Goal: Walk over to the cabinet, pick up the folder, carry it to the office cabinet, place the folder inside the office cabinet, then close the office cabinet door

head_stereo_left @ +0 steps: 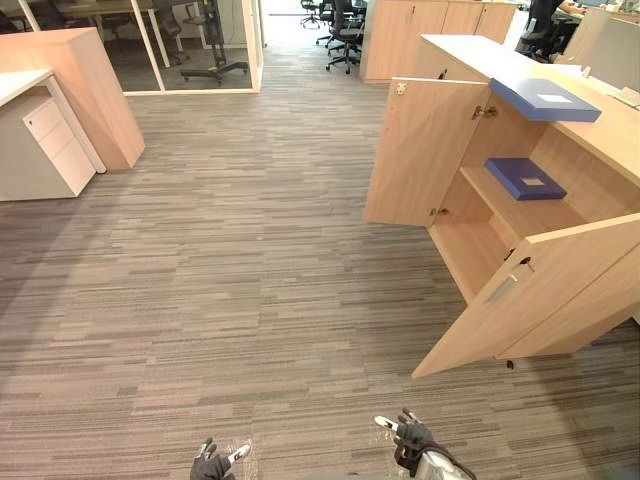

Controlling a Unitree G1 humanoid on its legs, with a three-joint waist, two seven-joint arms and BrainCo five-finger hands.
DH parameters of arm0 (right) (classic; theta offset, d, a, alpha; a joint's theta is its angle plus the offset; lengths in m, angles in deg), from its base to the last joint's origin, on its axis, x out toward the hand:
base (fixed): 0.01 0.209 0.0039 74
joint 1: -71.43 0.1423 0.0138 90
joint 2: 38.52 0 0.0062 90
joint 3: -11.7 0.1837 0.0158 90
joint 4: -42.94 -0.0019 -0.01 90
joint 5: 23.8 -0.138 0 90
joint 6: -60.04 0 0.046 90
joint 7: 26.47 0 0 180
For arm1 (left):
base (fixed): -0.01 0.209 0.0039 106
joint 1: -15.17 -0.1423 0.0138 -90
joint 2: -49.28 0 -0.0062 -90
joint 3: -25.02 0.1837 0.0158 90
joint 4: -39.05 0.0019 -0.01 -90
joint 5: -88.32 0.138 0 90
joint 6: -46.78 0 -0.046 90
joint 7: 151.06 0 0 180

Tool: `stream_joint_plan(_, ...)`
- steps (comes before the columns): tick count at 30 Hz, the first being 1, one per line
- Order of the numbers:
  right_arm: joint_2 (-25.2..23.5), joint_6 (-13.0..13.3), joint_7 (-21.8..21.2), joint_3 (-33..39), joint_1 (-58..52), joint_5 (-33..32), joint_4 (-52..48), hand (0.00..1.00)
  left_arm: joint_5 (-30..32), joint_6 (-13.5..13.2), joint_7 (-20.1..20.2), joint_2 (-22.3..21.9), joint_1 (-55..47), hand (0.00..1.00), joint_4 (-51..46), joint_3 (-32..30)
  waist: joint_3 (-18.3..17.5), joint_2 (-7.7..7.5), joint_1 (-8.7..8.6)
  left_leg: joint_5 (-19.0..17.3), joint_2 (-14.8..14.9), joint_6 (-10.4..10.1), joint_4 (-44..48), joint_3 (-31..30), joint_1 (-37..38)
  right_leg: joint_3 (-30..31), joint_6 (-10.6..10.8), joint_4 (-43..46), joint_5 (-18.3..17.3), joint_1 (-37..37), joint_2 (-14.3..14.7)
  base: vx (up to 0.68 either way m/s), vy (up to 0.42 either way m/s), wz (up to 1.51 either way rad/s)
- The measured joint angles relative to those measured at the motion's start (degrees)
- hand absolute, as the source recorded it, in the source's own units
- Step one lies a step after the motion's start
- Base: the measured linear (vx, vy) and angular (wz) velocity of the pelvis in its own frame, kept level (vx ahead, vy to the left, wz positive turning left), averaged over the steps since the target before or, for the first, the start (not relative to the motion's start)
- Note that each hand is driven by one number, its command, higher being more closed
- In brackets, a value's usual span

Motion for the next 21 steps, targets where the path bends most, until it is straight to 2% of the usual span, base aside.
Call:
stream_joint_plan(8, 0.3, -0.6, 1.0, 5.2, -1.0, 1.3, 2.3, 0.0, 4.5, 0.0, 0.0, 0.6, 1.8, 0.0, 2.2, 0.4, -0.1, -0.04, -0.17, 0.2, 0.3, 0.1, -0.3, -1.3, 0.0, -1.2, -0.5, 0.0, -0.3, 0.1, 0.3, 0.03, -0.021, 0.07)
stream_joint_plan(21, 0.0, -0.7, 1.5, 5.1, -1.0, 4.9, 2.4, 0.0, 5.1, -0.1, -2.1, 0.7, 1.8, 0.0, 2.2, 0.1, -0.1, -0.75, -0.04, 0.2, -0.3, 0.5, -0.3, -1.7, 0.0, -1.7, -0.2, 0.0, -0.5, 0.3, -0.3, 0.0, 0.015, 0.01)
